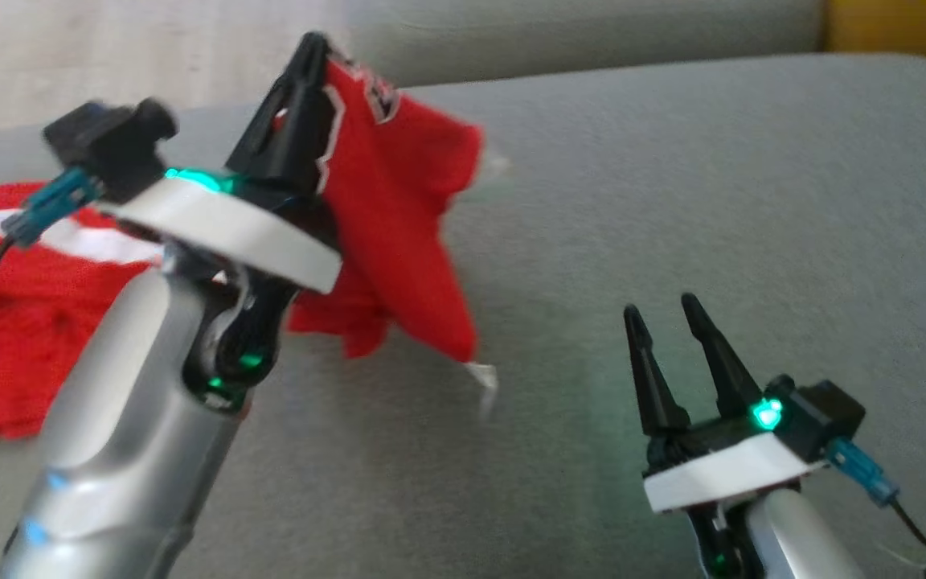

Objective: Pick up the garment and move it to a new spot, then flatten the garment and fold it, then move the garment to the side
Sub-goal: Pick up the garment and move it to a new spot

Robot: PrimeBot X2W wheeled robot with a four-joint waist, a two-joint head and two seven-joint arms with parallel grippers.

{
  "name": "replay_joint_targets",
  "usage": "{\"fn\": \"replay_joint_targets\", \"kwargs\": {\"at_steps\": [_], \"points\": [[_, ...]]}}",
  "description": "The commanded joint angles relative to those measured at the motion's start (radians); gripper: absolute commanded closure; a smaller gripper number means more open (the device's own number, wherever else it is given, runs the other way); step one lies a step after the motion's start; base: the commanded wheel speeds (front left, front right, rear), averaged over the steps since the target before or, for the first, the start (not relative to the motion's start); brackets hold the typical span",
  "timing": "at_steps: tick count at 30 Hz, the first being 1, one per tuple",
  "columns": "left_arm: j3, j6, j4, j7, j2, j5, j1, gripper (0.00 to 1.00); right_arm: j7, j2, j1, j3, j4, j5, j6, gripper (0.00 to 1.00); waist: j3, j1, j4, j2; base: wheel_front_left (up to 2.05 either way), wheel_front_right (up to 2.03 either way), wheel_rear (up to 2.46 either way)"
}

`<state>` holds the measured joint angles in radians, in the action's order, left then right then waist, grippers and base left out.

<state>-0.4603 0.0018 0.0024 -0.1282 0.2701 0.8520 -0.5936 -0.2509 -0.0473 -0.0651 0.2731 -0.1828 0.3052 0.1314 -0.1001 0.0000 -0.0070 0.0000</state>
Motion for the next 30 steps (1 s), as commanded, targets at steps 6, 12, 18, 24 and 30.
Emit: {"fn": "replay_joint_targets", "kwargs": {"at_steps": [6,12,18,24,30], "points": [[0.014,0.021,0.048,0.022,-0.067,-0.03,-0.189,1.0,-0.011,-0.003,-0.083,0.023,0.079,0.048,-0.001,0.0,-0.097,0.0,-0.167,0.0,0.0,0.0,0.0],[0.038,0.03,0.265,0.122,-0.137,-0.063,-0.332,0.0,-0.011,-0.003,-0.095,0.038,0.09,0.065,-0.001,0.0,-0.143,0.0,-0.23,0.0,0.0,0.0,0.0],[0.027,-0.019,0.443,0.231,-0.111,-0.12,-0.356,0.0,-0.011,-0.003,-0.09,0.009,0.093,0.064,-0.001,0.0,-0.143,0.0,-0.209,0.0,0.0,0.0,0.0],[0.0,-0.071,0.509,0.338,-0.057,-0.164,-0.257,0.0,-0.011,-0.003,-0.077,-0.036,0.089,0.033,-0.001,0.0,-0.102,0.0,-0.122,0.0,0.0,0.0,0.0],[-0.006,-0.093,0.456,0.386,-0.003,-0.222,-0.08,0.0,-0.011,-0.003,-0.051,-0.103,0.094,0.003,-0.001,0.0,-0.052,0.0,-0.01,0.0,0.0,0.0,0.0]]}}
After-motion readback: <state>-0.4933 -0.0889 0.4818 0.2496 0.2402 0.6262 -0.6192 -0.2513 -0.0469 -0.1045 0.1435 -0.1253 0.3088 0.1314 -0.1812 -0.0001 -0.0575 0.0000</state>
